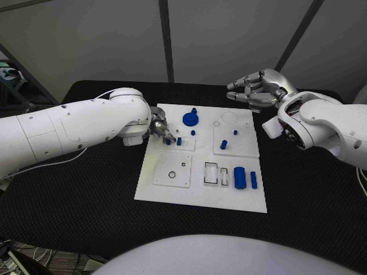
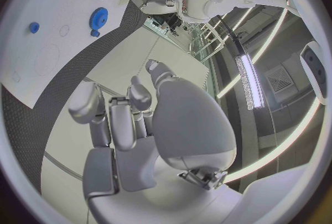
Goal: Assemble the parts on the task board
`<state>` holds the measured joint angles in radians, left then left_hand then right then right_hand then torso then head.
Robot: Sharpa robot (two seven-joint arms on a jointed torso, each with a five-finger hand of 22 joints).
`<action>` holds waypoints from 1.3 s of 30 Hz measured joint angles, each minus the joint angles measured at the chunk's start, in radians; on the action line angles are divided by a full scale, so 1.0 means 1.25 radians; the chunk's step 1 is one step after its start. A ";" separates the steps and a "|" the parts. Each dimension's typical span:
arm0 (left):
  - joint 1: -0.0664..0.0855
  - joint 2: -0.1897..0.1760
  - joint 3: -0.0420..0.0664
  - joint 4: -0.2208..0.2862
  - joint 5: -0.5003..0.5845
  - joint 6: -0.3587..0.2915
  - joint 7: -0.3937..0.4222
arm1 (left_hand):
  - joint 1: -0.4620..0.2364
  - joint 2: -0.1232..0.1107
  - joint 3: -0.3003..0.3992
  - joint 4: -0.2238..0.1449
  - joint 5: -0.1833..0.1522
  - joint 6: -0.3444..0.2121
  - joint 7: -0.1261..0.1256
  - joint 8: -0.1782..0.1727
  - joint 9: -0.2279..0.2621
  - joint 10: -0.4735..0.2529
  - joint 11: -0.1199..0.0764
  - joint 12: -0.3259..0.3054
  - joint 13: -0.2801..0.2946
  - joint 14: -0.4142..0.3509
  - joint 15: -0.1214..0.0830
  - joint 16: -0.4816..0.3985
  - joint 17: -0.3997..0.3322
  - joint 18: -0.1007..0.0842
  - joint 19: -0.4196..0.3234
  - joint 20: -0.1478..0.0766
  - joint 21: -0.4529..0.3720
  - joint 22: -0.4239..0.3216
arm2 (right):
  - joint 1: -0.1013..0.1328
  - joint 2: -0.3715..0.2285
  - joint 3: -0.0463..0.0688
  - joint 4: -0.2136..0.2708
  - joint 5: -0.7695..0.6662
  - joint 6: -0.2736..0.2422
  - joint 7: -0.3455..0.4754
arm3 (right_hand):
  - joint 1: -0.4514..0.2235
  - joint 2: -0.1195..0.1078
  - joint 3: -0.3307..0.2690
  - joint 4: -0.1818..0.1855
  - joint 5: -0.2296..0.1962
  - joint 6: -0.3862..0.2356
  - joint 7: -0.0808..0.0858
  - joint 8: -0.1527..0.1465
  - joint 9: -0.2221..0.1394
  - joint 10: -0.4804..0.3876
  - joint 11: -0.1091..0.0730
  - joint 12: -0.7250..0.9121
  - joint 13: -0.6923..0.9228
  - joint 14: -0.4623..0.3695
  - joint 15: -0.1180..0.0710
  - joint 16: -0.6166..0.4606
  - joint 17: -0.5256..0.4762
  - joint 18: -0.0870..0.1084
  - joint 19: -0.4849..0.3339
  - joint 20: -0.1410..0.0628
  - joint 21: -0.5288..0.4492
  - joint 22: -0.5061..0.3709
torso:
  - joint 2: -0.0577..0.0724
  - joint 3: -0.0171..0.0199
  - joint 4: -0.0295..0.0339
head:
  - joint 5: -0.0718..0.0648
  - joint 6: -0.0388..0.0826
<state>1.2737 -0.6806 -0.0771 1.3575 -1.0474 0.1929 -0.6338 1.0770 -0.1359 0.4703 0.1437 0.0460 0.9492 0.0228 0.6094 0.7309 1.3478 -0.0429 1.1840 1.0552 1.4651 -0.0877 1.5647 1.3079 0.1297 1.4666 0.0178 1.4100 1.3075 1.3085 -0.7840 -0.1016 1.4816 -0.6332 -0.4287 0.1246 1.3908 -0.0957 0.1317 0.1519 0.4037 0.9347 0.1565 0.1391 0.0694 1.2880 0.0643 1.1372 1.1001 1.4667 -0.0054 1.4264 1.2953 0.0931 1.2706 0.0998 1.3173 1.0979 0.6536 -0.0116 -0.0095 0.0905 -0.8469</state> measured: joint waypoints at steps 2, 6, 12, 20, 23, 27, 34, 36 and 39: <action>-0.001 0.000 0.000 -0.001 0.000 -0.001 -0.001 | -0.003 0.002 -0.010 0.003 0.000 0.002 0.002 0.000 0.000 0.000 0.000 0.000 0.000 0.000 0.000 0.000 0.000 0.000 0.000 0.000 0.000 0.000 | 0.000 0.000 0.000 0.000 0.000 0.000 0.000 | 0.000 0.000 0.000 0.000 0.000 0.000 0.000 0.000 0.000 0.000 0.000 0.000 0.000 0.000 0.000 0.000 0.000 0.000 0.000 0.000 0.000 0.000 | 0.000 -0.0002 0.0000 | 0.000 0.000; -0.001 -0.002 -0.001 0.000 0.001 -0.002 -0.002 | -0.012 -0.004 -0.033 0.011 0.000 0.003 0.003 -0.004 0.001 0.000 0.000 0.000 0.000 0.000 0.000 0.000 0.000 0.000 0.000 0.000 0.000 0.000 | 0.000 -0.001 0.000 0.000 0.000 0.000 0.000 | 0.000 0.000 0.000 0.000 0.000 0.000 0.000 0.000 0.000 0.000 0.000 0.000 0.000 0.000 0.000 0.000 0.000 0.000 0.000 0.000 0.000 0.000 | 0.000 -0.0004 0.0001 | -0.001 0.001; -0.002 -0.007 -0.001 0.001 0.001 -0.007 -0.002 | -0.028 -0.011 -0.086 0.028 0.000 0.003 0.003 -0.004 0.004 0.000 0.000 0.000 0.000 0.000 0.000 0.000 0.000 0.000 0.000 0.000 0.000 0.000 | 0.000 -0.001 0.000 0.000 0.000 0.000 0.000 | 0.000 0.000 0.000 0.000 0.000 0.000 0.000 0.000 0.000 0.000 0.000 0.000 0.000 0.000 0.000 0.000 0.000 0.000 0.000 0.000 0.000 0.000 | 0.000 -0.0008 0.0002 | -0.001 0.001; -0.003 -0.014 -0.001 0.006 0.002 -0.022 -0.002 | -0.035 -0.008 -0.136 0.046 0.000 0.003 0.003 -0.007 0.008 0.000 0.000 0.000 0.001 0.000 0.000 0.000 0.000 0.000 0.000 0.000 0.000 0.000 | 0.000 -0.001 0.000 0.000 0.001 0.000 0.000 | 0.000 0.000 0.000 0.000 0.000 -0.002 -0.002 0.000 0.000 0.000 0.000 0.000 -0.001 0.000 0.000 0.000 0.000 0.000 0.000 0.000 0.000 0.000 | 0.000 -0.0012 0.0002 | -0.001 0.001; -0.003 -0.017 0.001 0.008 0.002 -0.030 -0.002 | -0.035 -0.008 -0.147 0.050 0.000 0.003 0.003 -0.007 0.008 0.000 0.000 0.000 0.001 0.000 0.000 0.000 0.000 0.000 0.000 0.000 0.000 0.000 | 0.000 -0.002 0.000 0.000 0.001 0.000 0.000 | 0.000 0.000 0.000 0.000 0.000 -0.002 -0.002 0.000 0.000 0.000 0.000 0.000 -0.001 0.000 0.000 0.000 0.000 0.000 0.000 0.000 0.000 0.000 | 0.000 -0.0012 0.0002 | -0.001 0.001; -0.003 -0.020 0.011 0.009 0.002 -0.039 -0.002 | -0.035 -0.008 -0.149 0.052 0.000 0.003 0.003 -0.007 0.008 0.000 0.000 0.000 0.001 0.000 0.000 0.000 0.000 0.000 0.000 0.000 0.000 0.000 | 0.000 -0.002 0.000 -0.001 0.001 0.001 0.000 | 0.000 0.000 0.000 0.000 0.000 -0.002 -0.002 0.000 0.000 0.000 0.000 0.000 -0.001 0.000 0.000 0.000 0.000 0.000 0.000 0.000 0.000 0.000 | 0.000 -0.0012 0.0002 | -0.001 0.001; -0.003 -0.027 0.032 0.011 0.004 -0.058 0.000 | -0.021 0.006 -0.168 0.056 0.000 -0.001 0.006 -0.013 0.009 -0.005 0.005 -0.009 -0.013 0.000 0.000 0.000 0.000 0.000 0.000 0.000 -0.011 0.000 | 0.000 -0.002 0.000 -0.001 0.001 0.001 0.001 | 0.000 0.000 0.000 0.000 0.000 -0.002 -0.002 0.000 0.000 0.000 0.000 0.000 -0.001 0.000 0.000 0.000 0.000 0.000 0.000 0.000 0.000 0.000 | 0.000 -0.0008 0.0002 | 0.000 0.001; -0.002 -0.029 0.038 0.011 0.005 -0.066 0.002 | -0.013 0.014 -0.173 0.055 0.000 -0.011 0.012 -0.021 0.009 -0.020 0.008 -0.027 -0.033 0.000 0.000 0.000 0.000 0.000 0.000 0.000 -0.023 0.000 | 0.000 -0.002 0.000 -0.001 0.001 0.001 0.001 | 0.000 0.000 0.000 0.000 0.000 -0.002 -0.002 0.000 0.000 0.000 0.000 0.000 -0.001 0.000 0.000 0.000 0.000 0.000 0.000 0.000 0.000 0.000 | 0.000 -0.0007 0.0002 | 0.000 0.001; -0.001 -0.033 0.042 0.011 0.009 -0.082 0.010 | 0.017 0.028 -0.175 0.052 0.000 -0.043 0.026 -0.045 -0.002 -0.080 0.019 -0.107 -0.125 0.000 0.003 0.000 0.000 0.000 -0.009 0.004 -0.085 0.000 | 0.000 -0.002 0.000 -0.001 0.001 0.001 0.001 | 0.000 0.000 0.000 0.000 0.000 -0.002 -0.002 0.000 0.000 0.000 0.000 0.000 -0.001 0.000 0.000 0.000 0.000 0.000 0.000 0.000 0.000 0.000 | -0.001 -0.0005 0.0002 | 0.000 0.001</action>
<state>1.2721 -0.7223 -0.0246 1.3716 -1.0357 0.0905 -0.6208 1.0976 -0.1005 0.2513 0.2091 0.0459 0.8952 0.0549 0.5534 0.7280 1.2474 -0.0193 1.0508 0.8992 1.4652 -0.0840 1.5647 1.3079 0.1295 1.4549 0.0225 1.3037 1.3075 1.3083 -0.7868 -0.1018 1.4799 -0.6320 -0.4276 0.1254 1.3908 -0.0957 0.1317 0.1519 0.4037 0.9316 0.1534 0.1391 0.0694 1.2880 0.0643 1.1372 1.0994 1.4667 -0.0054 1.4265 1.2952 0.0931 1.2706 0.0998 1.3173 1.0979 0.6528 -0.0123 -0.0092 0.0902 -0.8453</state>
